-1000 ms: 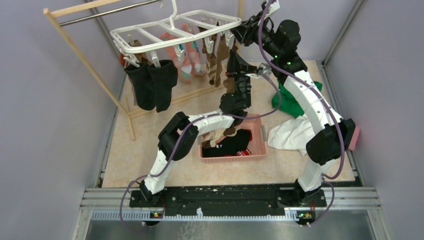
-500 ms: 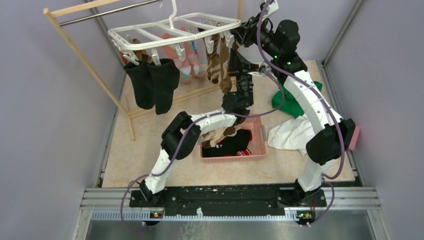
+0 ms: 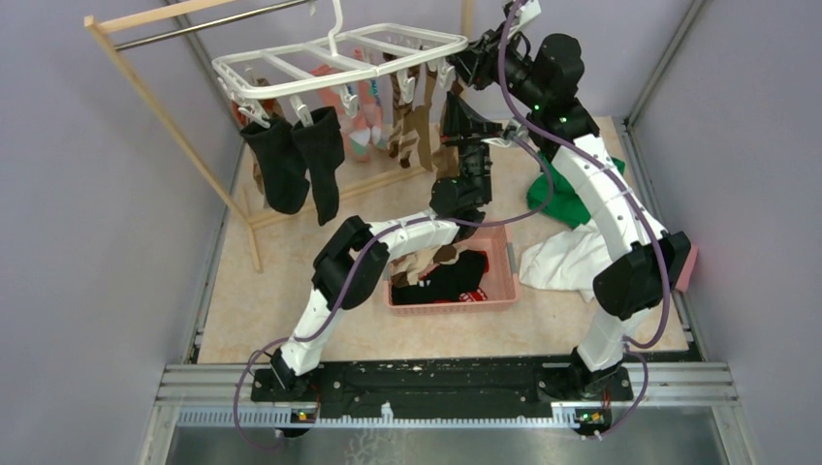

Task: Clip the socks to the hanger
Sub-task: Clamp the sock onto the hanger.

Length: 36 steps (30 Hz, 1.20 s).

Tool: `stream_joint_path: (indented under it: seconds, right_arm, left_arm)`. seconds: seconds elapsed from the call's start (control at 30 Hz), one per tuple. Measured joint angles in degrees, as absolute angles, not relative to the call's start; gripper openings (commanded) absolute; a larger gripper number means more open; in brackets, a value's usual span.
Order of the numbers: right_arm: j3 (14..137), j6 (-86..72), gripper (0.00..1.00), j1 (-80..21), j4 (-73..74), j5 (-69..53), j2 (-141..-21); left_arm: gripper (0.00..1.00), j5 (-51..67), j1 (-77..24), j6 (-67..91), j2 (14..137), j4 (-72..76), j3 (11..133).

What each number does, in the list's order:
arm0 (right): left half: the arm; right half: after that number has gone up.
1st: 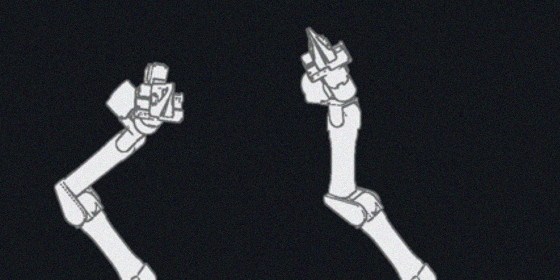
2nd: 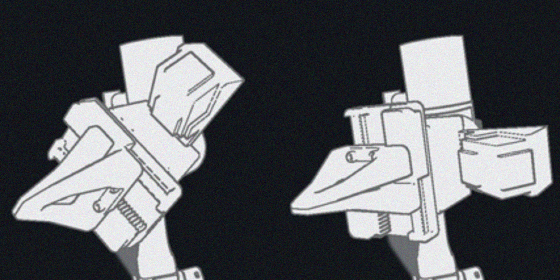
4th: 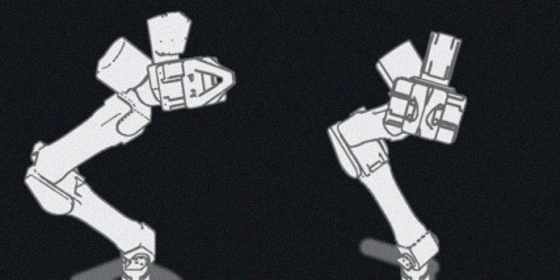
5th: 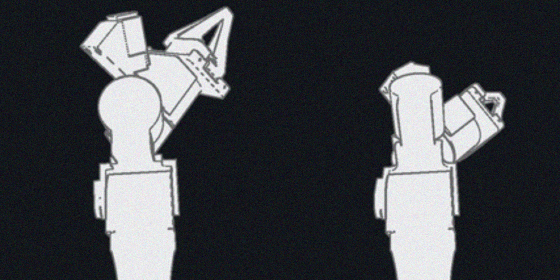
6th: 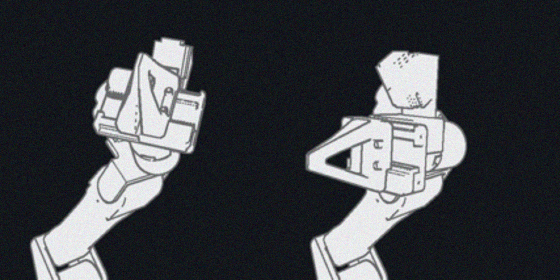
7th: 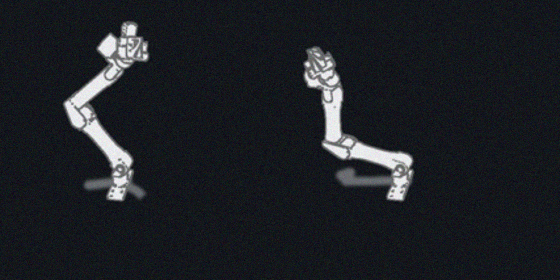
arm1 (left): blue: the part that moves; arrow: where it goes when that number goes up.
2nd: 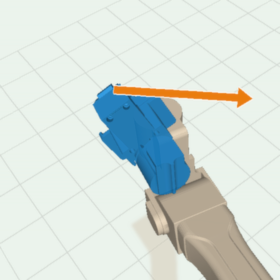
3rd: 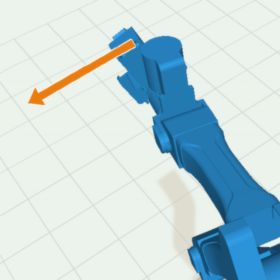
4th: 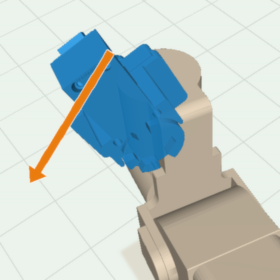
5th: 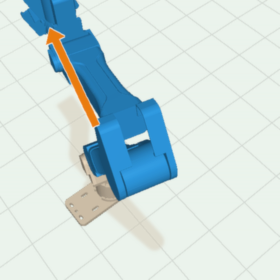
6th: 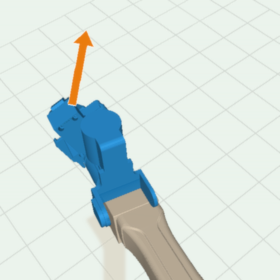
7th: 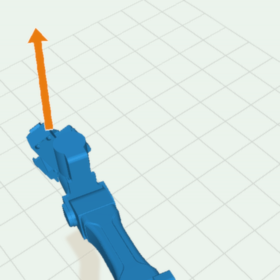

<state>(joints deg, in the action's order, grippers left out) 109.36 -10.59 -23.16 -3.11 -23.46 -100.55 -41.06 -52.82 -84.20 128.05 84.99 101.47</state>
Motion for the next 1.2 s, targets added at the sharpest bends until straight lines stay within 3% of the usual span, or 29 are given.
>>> stream_joint_path:
  seconds: [1.2]
  right_arm:
    - [114.9, -13.3, 0.13, -23.2, 2.7, -23.9, -102.5]
  left_arm:
    - [0.00, -40.6, -52.8, -82.0, 128.0, 84.5, 105.4]
